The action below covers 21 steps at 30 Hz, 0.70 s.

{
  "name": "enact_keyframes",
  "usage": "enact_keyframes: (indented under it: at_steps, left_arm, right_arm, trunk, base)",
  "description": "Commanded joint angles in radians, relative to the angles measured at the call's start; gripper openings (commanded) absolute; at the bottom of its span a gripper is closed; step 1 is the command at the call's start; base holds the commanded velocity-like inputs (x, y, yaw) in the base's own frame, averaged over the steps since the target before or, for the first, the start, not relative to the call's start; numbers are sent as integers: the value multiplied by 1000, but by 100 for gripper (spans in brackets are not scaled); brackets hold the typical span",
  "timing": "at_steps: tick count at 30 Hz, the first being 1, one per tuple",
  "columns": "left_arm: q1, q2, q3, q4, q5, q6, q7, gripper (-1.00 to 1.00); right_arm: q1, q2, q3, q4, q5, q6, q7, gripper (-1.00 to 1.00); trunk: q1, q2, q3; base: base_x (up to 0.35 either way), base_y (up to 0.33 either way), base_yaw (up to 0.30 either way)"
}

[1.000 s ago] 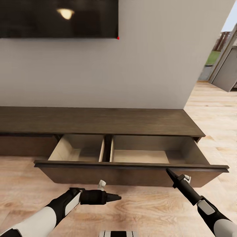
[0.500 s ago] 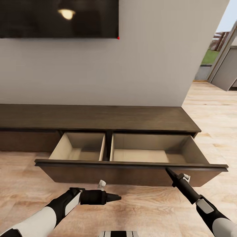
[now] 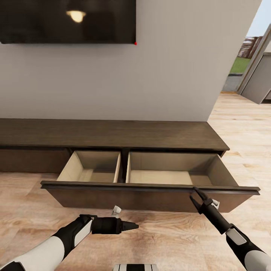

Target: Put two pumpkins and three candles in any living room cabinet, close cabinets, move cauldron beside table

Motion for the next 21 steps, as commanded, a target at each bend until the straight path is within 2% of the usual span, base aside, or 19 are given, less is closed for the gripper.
enact_keyframes:
  at_steps: [1, 9, 21]
  left_arm:
    - [-1, 1, -6, -1, 10, 11, -1, 100]
    - [-1, 1, -6, -1, 10, 11, -1, 100]
    - [-1, 1, -6, -1, 10, 11, 0, 100]
  right_arm:
    - [0, 0, 2, 1, -8, 8, 1, 100]
    - [0, 0, 2, 1, -8, 8, -3, 100]
    - [0, 0, 2, 0, -8, 7, -7, 100]
  trunk:
    - [0, 0, -1]
    - [0, 0, -1]
    - [0, 0, -1]
  base:
    - [0, 0, 0]
    - [-24, 0, 0]
    - [-246, 0, 0]
